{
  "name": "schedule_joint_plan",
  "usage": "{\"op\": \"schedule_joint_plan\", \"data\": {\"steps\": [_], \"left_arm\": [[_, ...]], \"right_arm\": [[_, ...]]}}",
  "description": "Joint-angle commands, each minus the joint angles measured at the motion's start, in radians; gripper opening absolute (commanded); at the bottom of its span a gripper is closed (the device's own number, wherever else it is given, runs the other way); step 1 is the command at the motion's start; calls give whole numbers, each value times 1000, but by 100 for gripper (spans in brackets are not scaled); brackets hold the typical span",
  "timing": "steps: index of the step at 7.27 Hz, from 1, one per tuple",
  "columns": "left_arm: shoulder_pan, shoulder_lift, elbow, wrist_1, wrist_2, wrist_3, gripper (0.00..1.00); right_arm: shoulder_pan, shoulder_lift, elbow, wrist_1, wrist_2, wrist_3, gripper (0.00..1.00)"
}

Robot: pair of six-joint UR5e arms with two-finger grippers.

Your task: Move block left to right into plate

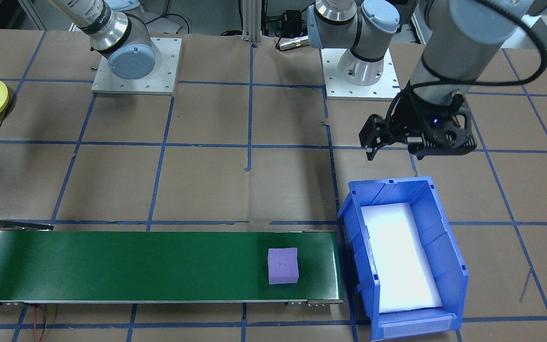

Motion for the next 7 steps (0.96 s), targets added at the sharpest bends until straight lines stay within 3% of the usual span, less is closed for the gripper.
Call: {"op": "schedule_joint_plan", "data": {"steps": [1, 3, 4, 7], "left_arm": [[22, 94, 9, -149, 9, 64, 100], [-7, 92, -12, -145, 3, -13, 100], [-10, 95, -18, -145, -3, -10, 100], [-22, 91, -20, -81, -3, 28, 100]], "right_arm": [[22, -21, -6, 7, 24, 124, 100], [196, -150, -12, 24, -15, 312, 100], [314, -186, -14, 94, -22, 464, 100], [710, -190, -115, 206, -31, 937, 100]]}}
